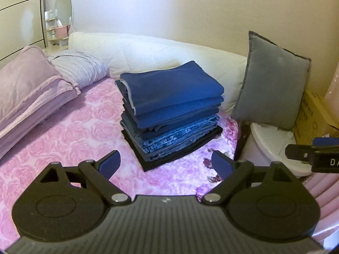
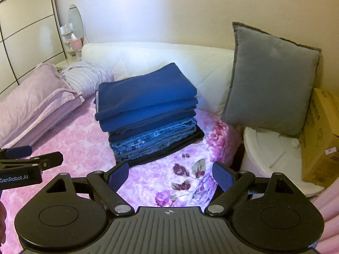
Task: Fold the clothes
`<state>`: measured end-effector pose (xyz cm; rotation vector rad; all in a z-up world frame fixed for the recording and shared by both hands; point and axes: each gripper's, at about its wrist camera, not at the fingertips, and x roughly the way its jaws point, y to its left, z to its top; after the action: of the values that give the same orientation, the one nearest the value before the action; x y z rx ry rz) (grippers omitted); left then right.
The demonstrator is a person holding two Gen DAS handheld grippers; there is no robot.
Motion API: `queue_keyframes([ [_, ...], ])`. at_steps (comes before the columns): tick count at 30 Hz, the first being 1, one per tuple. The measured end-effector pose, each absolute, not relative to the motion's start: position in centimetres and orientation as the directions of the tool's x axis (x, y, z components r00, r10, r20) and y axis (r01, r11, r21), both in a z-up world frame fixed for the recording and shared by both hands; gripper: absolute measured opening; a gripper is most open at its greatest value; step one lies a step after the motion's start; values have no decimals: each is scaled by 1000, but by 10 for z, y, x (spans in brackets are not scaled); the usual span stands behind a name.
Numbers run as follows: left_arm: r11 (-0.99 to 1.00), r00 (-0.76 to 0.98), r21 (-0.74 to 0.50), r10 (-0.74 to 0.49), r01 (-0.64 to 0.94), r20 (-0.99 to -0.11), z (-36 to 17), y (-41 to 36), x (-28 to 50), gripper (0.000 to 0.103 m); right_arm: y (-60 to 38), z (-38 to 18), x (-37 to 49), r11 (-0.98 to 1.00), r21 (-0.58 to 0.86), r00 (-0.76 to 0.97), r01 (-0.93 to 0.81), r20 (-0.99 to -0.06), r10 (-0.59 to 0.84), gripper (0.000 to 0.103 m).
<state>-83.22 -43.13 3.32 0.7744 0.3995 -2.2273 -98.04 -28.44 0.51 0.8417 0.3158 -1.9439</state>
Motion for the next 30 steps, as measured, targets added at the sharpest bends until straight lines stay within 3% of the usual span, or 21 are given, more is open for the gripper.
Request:
queue_keyframes([
  [12,-667,-546,-74,-535,742,-645,28,-420,-819,91,-274,1,-957,-499,94,-300,861,-699,-650,89],
  [30,-690,-542,-27,-543,723,-641,28,-408,-820,91,-281,9,-942,-455,39,-320,890,-656,-684,89],
])
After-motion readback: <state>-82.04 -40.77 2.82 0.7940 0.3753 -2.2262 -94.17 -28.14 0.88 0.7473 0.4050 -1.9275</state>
